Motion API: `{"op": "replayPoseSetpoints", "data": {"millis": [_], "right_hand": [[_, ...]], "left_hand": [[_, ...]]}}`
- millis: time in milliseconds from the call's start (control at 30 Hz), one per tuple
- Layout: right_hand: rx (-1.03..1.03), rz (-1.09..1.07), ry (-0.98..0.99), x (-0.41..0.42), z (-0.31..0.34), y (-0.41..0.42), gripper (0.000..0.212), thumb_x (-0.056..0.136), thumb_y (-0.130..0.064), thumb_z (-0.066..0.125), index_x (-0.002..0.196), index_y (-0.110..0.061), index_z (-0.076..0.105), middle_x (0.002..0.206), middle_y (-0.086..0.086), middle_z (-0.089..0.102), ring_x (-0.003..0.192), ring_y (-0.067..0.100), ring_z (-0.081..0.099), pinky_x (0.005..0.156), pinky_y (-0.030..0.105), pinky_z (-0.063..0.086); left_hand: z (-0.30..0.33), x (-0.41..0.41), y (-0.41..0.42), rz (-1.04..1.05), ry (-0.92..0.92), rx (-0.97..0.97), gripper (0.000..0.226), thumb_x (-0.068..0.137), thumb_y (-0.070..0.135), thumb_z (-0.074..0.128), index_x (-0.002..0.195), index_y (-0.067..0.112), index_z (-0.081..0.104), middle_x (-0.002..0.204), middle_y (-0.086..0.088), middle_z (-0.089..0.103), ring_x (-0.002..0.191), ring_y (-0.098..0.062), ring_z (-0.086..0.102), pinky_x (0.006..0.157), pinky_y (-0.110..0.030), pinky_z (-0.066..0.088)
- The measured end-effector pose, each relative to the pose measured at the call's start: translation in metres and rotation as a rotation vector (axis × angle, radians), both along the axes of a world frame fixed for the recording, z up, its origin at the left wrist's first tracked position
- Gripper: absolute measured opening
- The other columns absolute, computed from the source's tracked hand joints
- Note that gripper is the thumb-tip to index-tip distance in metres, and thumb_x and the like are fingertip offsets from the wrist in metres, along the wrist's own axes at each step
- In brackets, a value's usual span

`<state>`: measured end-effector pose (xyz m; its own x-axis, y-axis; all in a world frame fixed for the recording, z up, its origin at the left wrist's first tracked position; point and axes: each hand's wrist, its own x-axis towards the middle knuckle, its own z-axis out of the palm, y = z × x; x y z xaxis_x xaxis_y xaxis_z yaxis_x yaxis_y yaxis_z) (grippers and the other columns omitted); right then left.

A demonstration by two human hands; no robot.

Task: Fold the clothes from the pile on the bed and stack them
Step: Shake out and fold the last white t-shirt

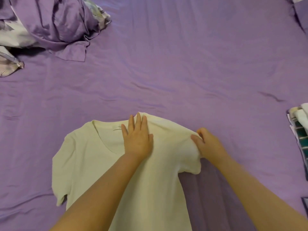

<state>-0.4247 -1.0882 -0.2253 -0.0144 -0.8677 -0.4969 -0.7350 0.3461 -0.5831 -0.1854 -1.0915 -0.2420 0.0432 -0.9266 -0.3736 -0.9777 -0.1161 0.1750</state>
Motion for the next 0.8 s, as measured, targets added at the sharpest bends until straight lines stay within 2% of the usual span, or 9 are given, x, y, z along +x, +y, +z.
{"op": "replayPoseSetpoints", "data": {"millis": [67, 133, 233, 367, 433, 500, 567, 667, 800], "right_hand": [[-0.044, 0.031, 0.103, 0.002, -0.004, 0.003, 0.017, 0.096, -0.033, 0.051, 0.090, -0.018, 0.049, 0.074, -0.003, 0.055, 0.074, 0.024, 0.053, 0.066, 0.037, 0.042], [-0.079, 0.035, 0.179, 0.003, -0.005, 0.002, 0.018, 0.095, -0.035, 0.052, 0.092, -0.018, 0.051, 0.077, -0.001, 0.058, 0.077, 0.026, 0.054, 0.063, 0.036, 0.041], [-0.165, 0.037, 0.342, 0.005, -0.001, -0.002, 0.017, 0.092, -0.032, 0.056, 0.096, -0.016, 0.056, 0.090, 0.000, 0.059, 0.083, 0.025, 0.054, 0.063, 0.033, 0.035], [-0.454, 0.228, 0.388, 0.025, 0.006, 0.018, 0.024, 0.079, -0.023, 0.075, 0.098, -0.011, 0.067, 0.103, 0.009, 0.062, 0.097, 0.033, 0.056, 0.079, 0.041, 0.042], [-0.354, 0.451, 0.287, 0.035, 0.003, 0.035, 0.035, 0.081, -0.029, 0.073, 0.113, -0.017, 0.065, 0.126, 0.008, 0.056, 0.117, 0.030, 0.051, 0.094, 0.042, 0.040], [-0.181, 0.622, 0.291, 0.038, -0.006, 0.049, 0.047, 0.089, -0.038, 0.061, 0.133, -0.027, 0.051, 0.150, 0.000, 0.033, 0.139, 0.019, 0.029, 0.108, 0.035, 0.028], [-0.174, 0.592, 0.345, 0.040, -0.012, 0.054, 0.047, 0.092, -0.036, 0.056, 0.138, -0.030, 0.045, 0.155, -0.003, 0.024, 0.142, 0.014, 0.021, 0.107, 0.032, 0.025], [-0.207, 0.507, 0.413, 0.066, -0.004, 0.053, 0.042, 0.091, -0.031, 0.055, 0.132, -0.023, 0.050, 0.152, 0.003, 0.029, 0.141, 0.020, 0.023, 0.106, 0.035, 0.026], [-0.198, 0.652, 0.374, 0.120, 0.001, 0.051, 0.052, 0.094, -0.038, 0.050, 0.143, -0.028, 0.035, 0.157, 0.002, 0.019, 0.147, 0.021, 0.009, 0.114, 0.037, 0.015]], "left_hand": [[0.001, -0.007, 0.009, -0.048, -0.035, -0.076, 0.067, 0.096, 0.040, 0.038, 0.153, 0.019, 0.009, 0.161, -0.012, -0.005, 0.147, -0.033, -0.006, 0.116, -0.054, 0.000], [-0.003, -0.013, 0.022, -0.301, 0.043, -0.144, 0.063, 0.098, 0.045, 0.035, 0.153, 0.023, 0.015, 0.161, -0.012, -0.002, 0.148, -0.034, -0.002, 0.116, -0.053, -0.002], [-0.010, -0.018, 0.036, -0.591, 0.036, -0.008, 0.067, 0.094, 0.064, 0.021, 0.152, 0.035, 0.006, 0.161, -0.002, -0.009, 0.147, -0.030, -0.012, 0.112, -0.055, -0.016], [-0.020, -0.018, 0.041, -0.521, -0.038, 0.047, 0.083, 0.086, 0.075, 0.027, 0.151, 0.036, -0.006, 0.159, 0.001, -0.021, 0.144, -0.031, -0.024, 0.107, -0.058, -0.023], [-0.019, -0.014, 0.043, -0.510, -0.028, 0.038, 0.086, 0.086, 0.074, 0.030, 0.152, 0.033, -0.006, 0.159, -0.002, -0.020, 0.145, -0.031, -0.022, 0.109, -0.057, -0.021], [-0.017, -0.003, 0.046, -0.489, -0.034, 0.039, 0.084, 0.088, 0.071, 0.032, 0.152, 0.031, -0.005, 0.160, -0.006, -0.018, 0.145, -0.031, -0.020, 0.111, -0.055, -0.018], [-0.014, 0.019, 0.054, -0.444, -0.040, 0.040, 0.078, 0.091, 0.066, 0.033, 0.153, 0.032, -0.001, 0.160, -0.005, -0.015, 0.146, -0.031, -0.017, 0.113, -0.054, -0.014], [-0.008, 0.059, 0.073, -0.339, -0.030, 0.042, 0.068, 0.095, 0.059, 0.031, 0.152, 0.034, 0.004, 0.161, -0.004, -0.008, 0.147, -0.029, -0.011, 0.116, -0.049, -0.008], [0.003, 0.105, 0.097, -0.235, -0.004, 0.043, 0.057, 0.100, 0.048, 0.029, 0.152, 0.029, 0.017, 0.162, -0.003, 0.004, 0.149, -0.026, -0.001, 0.118, -0.045, -0.004]]}}
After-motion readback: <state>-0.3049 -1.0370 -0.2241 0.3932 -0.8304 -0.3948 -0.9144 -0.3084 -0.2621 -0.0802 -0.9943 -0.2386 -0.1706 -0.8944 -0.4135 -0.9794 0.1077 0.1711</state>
